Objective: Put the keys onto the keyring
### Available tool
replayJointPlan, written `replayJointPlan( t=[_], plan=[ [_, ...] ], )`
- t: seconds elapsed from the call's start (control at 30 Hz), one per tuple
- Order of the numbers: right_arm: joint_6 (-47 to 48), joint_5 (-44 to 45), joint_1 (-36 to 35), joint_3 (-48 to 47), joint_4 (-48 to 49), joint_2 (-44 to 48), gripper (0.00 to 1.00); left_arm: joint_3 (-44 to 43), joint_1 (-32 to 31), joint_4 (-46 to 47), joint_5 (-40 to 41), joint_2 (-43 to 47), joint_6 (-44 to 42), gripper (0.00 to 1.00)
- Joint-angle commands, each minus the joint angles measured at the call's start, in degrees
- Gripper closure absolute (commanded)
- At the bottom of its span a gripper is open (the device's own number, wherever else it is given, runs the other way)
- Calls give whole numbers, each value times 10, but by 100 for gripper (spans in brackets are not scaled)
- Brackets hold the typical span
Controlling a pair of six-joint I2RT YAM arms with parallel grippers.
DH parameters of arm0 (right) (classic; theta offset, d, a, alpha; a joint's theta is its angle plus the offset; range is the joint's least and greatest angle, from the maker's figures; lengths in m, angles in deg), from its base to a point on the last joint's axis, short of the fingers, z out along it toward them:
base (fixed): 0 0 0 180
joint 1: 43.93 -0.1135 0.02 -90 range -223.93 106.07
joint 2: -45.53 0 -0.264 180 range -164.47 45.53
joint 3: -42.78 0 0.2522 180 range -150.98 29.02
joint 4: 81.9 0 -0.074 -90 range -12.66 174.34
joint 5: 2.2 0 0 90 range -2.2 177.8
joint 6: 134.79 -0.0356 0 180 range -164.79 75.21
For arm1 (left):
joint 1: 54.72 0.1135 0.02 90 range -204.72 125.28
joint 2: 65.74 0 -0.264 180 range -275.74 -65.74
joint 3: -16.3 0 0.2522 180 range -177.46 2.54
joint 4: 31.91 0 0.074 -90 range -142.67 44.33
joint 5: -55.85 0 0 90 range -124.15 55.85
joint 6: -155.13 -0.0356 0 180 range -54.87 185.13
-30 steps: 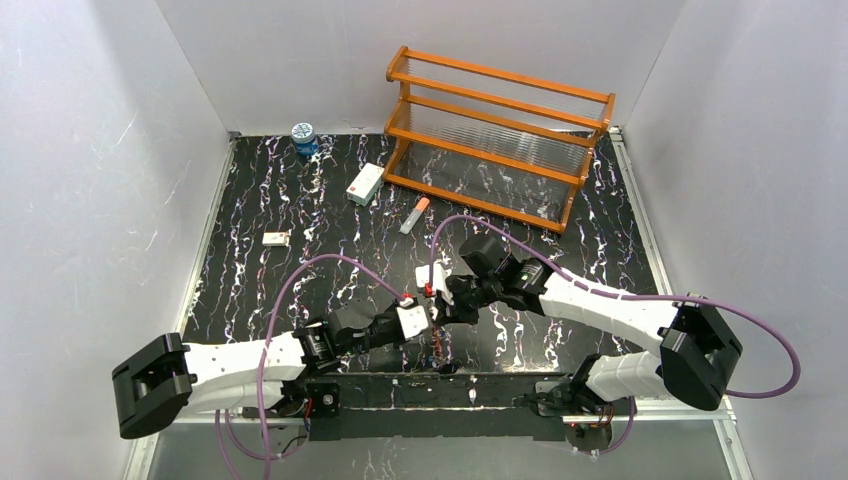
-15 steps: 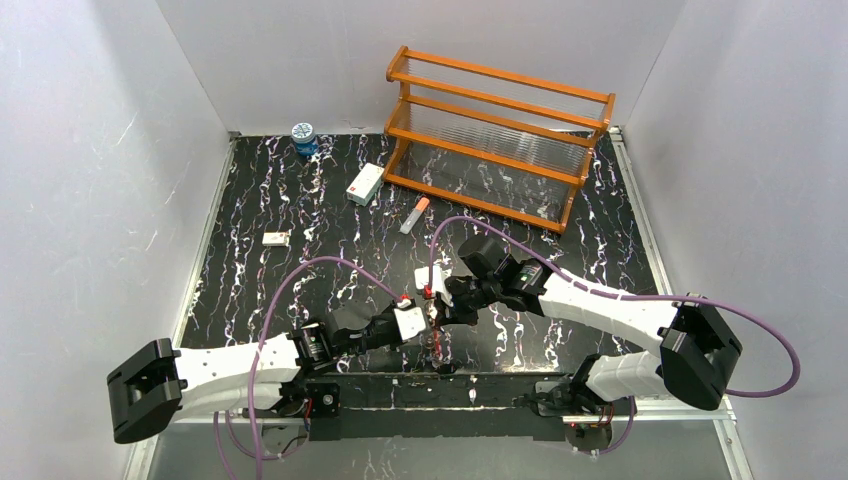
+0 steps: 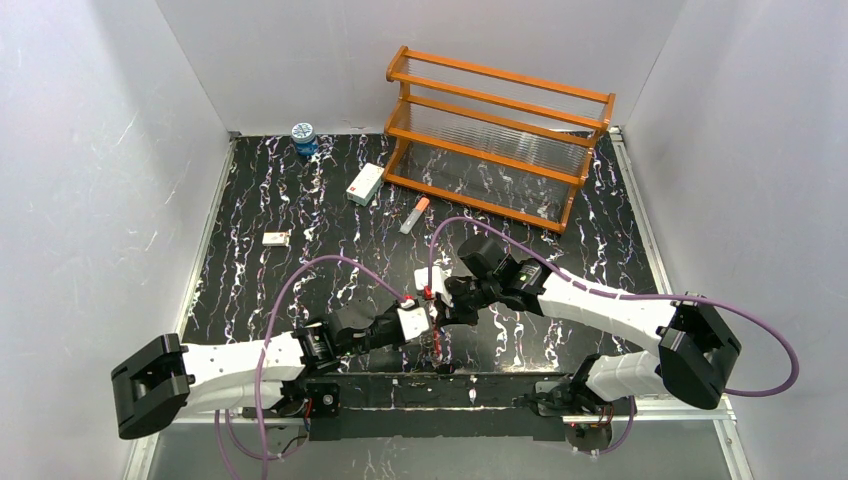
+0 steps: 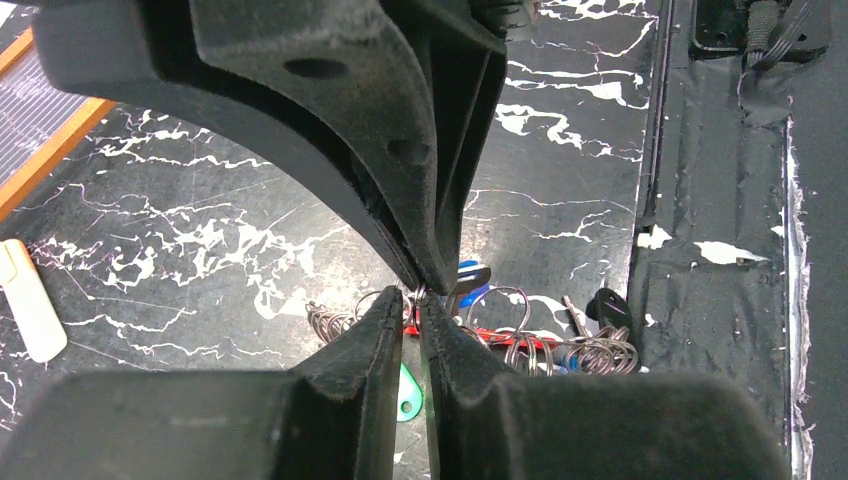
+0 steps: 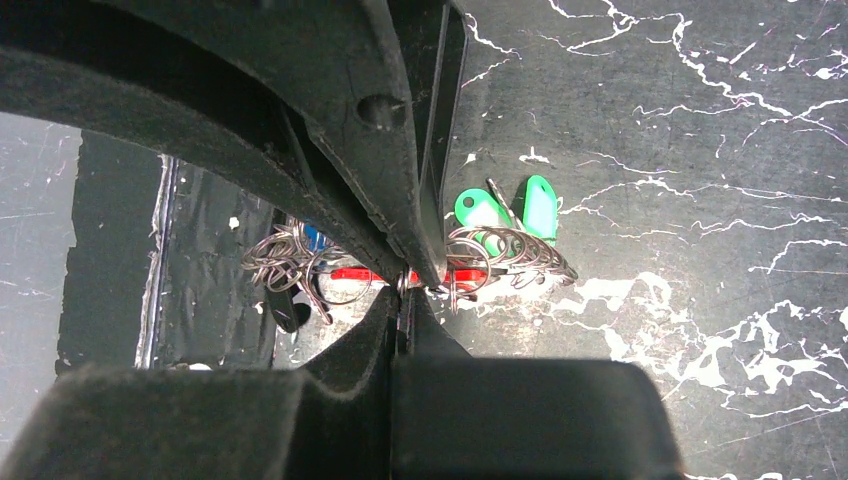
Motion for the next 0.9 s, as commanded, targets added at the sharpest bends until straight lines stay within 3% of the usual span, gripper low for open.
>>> replayJointPlan(
  t=[0.0, 0.4, 0.7, 0.87],
  plan=[
    [4, -24, -5, -20, -6, 1, 99, -14, 0, -2, 6, -12, -8, 91],
    [5, -15, -5, -27, -1, 11, 99, -21, 0, -40, 16, -7, -15, 100],
    [3, -17, -4, -31, 19, 17, 98, -31, 0, -88, 31, 9, -23, 100],
    [-20, 6, -3, 5, 79, 39, 71, -18, -1, -63, 33, 22, 8, 100]
  ],
)
